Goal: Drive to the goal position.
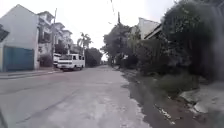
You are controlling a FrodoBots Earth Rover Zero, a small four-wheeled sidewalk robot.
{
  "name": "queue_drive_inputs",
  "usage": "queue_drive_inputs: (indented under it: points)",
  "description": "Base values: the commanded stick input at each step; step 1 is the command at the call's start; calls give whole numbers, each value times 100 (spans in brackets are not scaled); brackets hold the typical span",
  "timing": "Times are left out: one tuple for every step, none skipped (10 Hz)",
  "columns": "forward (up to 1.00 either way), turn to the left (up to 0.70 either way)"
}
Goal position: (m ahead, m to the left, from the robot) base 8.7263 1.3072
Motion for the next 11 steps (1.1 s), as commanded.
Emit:
queue_drive_inputs:
  points:
    - [50, -31]
    - [50, 0]
    - [50, 0]
    - [50, 0]
    - [50, 0]
    - [50, 0]
    - [50, 0]
    - [50, 0]
    - [50, 0]
    - [50, 0]
    - [50, 0]
